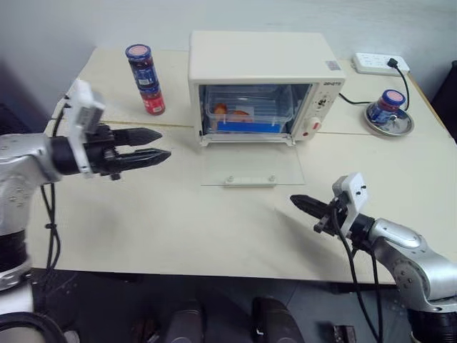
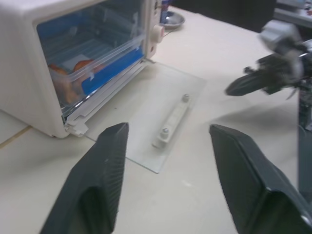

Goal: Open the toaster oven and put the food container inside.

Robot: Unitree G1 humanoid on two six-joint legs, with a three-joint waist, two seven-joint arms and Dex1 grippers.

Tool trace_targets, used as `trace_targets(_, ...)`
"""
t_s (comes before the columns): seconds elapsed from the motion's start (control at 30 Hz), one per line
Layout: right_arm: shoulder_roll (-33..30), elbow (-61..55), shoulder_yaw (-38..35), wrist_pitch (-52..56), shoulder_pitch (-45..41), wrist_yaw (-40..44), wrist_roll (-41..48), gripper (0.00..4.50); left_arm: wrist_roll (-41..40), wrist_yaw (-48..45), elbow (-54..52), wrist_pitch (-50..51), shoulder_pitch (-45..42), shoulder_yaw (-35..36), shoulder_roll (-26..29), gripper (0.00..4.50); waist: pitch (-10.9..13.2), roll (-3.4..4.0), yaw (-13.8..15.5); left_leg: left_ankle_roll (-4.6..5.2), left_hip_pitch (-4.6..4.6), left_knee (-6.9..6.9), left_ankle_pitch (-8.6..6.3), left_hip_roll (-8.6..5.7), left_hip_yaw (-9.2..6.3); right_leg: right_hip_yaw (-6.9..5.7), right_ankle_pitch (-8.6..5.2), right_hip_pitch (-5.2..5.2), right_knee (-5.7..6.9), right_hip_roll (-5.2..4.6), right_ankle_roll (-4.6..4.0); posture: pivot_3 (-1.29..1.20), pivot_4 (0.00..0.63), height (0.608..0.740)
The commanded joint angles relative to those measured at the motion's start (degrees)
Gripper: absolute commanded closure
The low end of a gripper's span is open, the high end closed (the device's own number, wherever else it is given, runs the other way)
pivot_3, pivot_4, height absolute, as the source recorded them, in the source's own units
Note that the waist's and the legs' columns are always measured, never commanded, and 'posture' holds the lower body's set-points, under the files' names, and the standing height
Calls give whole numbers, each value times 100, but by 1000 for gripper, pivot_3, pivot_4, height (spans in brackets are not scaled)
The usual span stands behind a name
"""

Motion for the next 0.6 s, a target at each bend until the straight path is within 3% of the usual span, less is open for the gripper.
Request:
trace_targets(0.03, 245, 455, 140, -437, -232, -178, -305, 4500, -402, -118, -307, 138, 0, 319, 243, 378, 0, 1, -15, 0, 0, -1, 0, 1, 0, 1, 0, 0, -1, 1, 0, 0, 150, 740)
trace_targets(0.1, 359, 718, 282, -618, -341, -166, -470, 4500, -481, -22, -318, 153, -40, 343, 268, 31, 1, 3, -23, 0, 4, -6, 0, 1, 0, 5, -1, -2, 0, 2, -1, 0, 150, 740)
trace_targets(0.4, 758, 1614, 331, -1061, -1309, -165, -677, 4500, -521, 328, -306, 14, -108, 356, 295, 31, 3, 5, -74, -1, 4, -13, 1, 5, 2, 14, -1, -12, 4, 6, -3, 0, 150, 740)
trace_targets(0.6, 50, 1008, -389, -204, -2532, 79, 238, 4500, -363, 323, -77, -222, -41, 366, 366, 31, 15, 26, -101, -1, -1, -15, 1, 3, 0, 17, -1, -21, 5, 2, -2, 0, 150, 740)
